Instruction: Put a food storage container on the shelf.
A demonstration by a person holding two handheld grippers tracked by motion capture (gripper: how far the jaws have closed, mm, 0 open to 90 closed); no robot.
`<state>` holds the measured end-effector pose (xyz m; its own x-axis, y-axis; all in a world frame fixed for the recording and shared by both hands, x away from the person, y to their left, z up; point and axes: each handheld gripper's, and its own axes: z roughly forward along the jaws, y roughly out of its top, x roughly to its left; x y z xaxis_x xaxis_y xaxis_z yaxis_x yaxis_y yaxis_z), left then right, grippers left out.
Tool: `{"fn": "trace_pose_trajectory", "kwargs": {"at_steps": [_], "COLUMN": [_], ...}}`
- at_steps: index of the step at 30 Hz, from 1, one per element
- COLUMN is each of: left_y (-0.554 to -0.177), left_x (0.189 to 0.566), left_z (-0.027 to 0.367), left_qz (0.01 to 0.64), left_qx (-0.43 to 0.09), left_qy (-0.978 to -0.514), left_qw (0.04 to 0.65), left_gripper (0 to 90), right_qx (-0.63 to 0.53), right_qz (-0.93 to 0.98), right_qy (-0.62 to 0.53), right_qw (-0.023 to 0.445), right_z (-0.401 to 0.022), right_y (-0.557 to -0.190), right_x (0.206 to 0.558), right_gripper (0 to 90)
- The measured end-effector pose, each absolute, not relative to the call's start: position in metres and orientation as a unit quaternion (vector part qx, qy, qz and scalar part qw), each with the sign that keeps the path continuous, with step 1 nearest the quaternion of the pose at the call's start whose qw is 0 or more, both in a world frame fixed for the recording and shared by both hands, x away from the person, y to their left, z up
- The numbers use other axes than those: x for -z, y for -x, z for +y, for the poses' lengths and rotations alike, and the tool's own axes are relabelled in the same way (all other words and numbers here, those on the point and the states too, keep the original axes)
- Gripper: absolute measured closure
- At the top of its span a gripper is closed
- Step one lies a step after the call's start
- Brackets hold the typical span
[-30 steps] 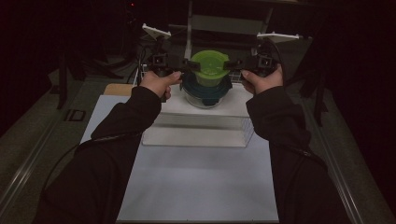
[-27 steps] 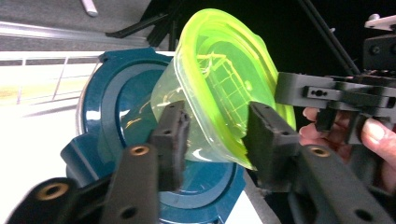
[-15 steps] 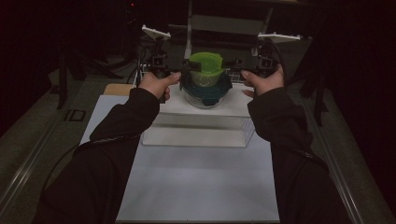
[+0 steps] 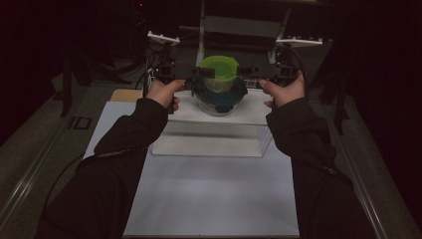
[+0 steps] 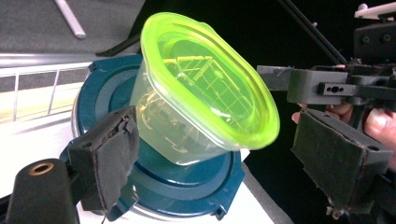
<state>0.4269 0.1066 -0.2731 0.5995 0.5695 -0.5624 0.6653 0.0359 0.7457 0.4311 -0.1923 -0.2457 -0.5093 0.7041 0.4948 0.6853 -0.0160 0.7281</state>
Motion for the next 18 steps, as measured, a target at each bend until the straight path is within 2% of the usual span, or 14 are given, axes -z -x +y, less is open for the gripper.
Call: {"fn": "trace_pose_trajectory", "kwargs": {"at_steps": [2,10,18], "left_y": [-0.424,-0.396,-0.375], "left_x": [0.274,0.279,0.291], "left_z": [0.106,0.109,0.112], "left_qz": [0.442,0.397,0.368], "left_qx": [0.032,-0.017,-0.02], "left_qy": [-0.697,-0.711,-0.715], "left_qw": [0.564,0.581,0.593], "left_gripper": [10.7,9.8,5.6], "right_qx": [-0.516,-0.531,-0.532], "right_qz": [0.707,0.718,0.729], "right_qy": [-0.484,-0.45,-0.43], "right_qw": [0.01,0.01,0.02], "right_z": [-0.192,-0.196,-0.195], "right_y": [-0.429,-0.411,-0.392], "right_x": [0.246,0.252,0.263], "right_gripper": [29.7,21.0,20.8]}}
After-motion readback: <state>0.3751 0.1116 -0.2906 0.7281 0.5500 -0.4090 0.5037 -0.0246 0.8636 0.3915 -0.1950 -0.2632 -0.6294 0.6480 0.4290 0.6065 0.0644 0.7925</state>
